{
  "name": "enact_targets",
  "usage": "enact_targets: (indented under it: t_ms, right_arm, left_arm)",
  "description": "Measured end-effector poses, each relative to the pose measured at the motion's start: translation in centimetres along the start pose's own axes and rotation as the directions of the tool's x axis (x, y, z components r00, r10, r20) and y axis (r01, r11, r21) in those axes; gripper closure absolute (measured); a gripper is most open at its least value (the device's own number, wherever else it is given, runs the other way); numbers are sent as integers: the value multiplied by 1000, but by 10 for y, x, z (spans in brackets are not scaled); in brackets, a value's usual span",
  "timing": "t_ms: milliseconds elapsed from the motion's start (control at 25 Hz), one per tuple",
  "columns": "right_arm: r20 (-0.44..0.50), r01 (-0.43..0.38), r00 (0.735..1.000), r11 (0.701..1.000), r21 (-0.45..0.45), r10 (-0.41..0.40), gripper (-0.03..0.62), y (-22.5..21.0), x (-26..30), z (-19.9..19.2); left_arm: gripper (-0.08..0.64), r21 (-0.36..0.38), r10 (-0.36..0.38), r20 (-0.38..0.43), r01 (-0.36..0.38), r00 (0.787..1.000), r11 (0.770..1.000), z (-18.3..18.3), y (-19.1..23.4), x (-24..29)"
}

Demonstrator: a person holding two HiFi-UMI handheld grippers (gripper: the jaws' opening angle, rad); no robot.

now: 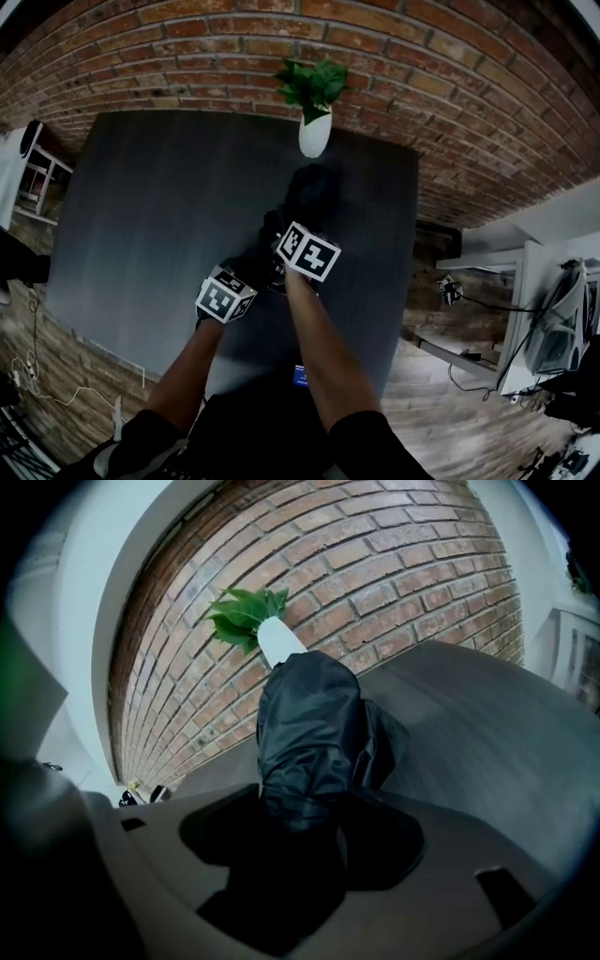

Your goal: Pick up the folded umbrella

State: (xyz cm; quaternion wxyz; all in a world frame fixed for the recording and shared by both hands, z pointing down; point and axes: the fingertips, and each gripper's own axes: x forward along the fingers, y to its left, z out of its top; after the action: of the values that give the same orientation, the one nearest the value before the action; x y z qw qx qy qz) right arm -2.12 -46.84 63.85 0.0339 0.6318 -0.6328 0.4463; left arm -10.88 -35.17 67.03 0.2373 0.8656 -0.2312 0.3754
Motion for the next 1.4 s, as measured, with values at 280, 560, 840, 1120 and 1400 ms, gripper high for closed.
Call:
enact_targets:
  t_ms: [280,560,840,1120,1400]
  right_arm:
    - [106,-141,984,988,-55,146,308,34,-33,38]
    - [190,-233,947,962,-142,258,308,65,-83,71]
    - [227,-332,890,904,-271,395,308,92,-134,88]
    - [241,-389,826,825,-410,509,308,113,-186,96]
    - [249,-381,773,741,-553,583,308,132,-234,95]
  left_arm:
    - [402,-18,-23,155,26,988,1000,31,-10,-27]
    - [402,-12,-67,291,73,954,997,57,-32,-59]
    - [402,12,-104,368,107,924,994,72,-62,-82]
    - [402,40,-128,428,123,895,992,83,-91,-102]
    - [402,70,-136,506,116,852,991,89,-117,-116]
